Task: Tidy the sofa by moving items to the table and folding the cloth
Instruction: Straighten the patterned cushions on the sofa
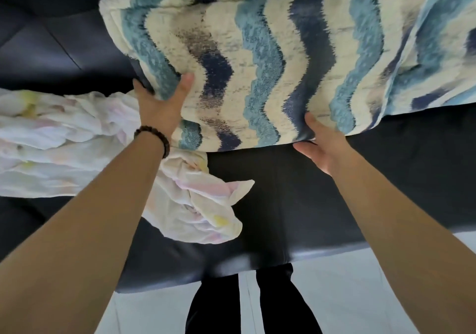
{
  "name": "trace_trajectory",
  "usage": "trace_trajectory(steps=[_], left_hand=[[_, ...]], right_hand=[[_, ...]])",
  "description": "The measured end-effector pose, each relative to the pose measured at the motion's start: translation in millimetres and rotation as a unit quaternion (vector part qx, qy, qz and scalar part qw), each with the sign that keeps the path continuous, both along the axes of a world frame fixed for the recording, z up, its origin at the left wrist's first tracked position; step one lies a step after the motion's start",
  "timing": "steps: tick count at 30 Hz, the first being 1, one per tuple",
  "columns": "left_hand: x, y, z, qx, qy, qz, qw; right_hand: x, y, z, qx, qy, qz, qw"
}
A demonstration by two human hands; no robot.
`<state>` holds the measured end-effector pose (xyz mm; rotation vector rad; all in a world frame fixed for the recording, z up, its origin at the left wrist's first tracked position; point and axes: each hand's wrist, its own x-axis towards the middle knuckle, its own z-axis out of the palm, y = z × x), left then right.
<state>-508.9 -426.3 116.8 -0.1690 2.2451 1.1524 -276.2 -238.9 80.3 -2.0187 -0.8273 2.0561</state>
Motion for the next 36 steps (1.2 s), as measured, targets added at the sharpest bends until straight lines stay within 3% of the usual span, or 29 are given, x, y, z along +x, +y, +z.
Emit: trace_trajectory(steps=[4,10,17,19,22,25,29,33,34,36], left_hand=[[6,8,-10,0.096,0.013,0.018,0.995],[57,-13,1,0.114,0.096,0.041,0.988],[7,2,-9,0.112,0.059,0.010,0.992],[13,-1,1,0.121,0.086,0.010,0.989],[32,-8,15,0.148,0.157,0.017,0.976],[23,-2,10,0.178,0.182,0.011,0.967],[3,-6,-10,0.164,0.112,-0.020,0.980],[7,-43,-10,0.110,0.128,-0.119,0.978],[6,-59,-11,0.078,0.154,-0.157,0.972],[-1,-100,-18,-0.047,0.234,-0.231,0.943]], right_hand=[[-5,-12,-13,0.037,0.053,-0.052,0.997],[-4,-31,-7,0.199,0.028,-0.039,0.979],[-16,2,-26,0.110,-0.083,0.088,0.986],[-17,-8,-25,0.091,-0.057,0.058,0.992],[-34,-12,-16,0.064,0.069,-0.023,0.995],[-58,2,-17,0.070,0.119,-0.024,0.990],[-66,-7,-28,0.154,-0.028,0.082,0.984],[-49,-40,-24,0.154,-0.087,0.166,0.970],[-47,-49,-22,0.170,-0.106,0.220,0.955],[-50,-71,-20,0.246,-0.156,0.383,0.877]])
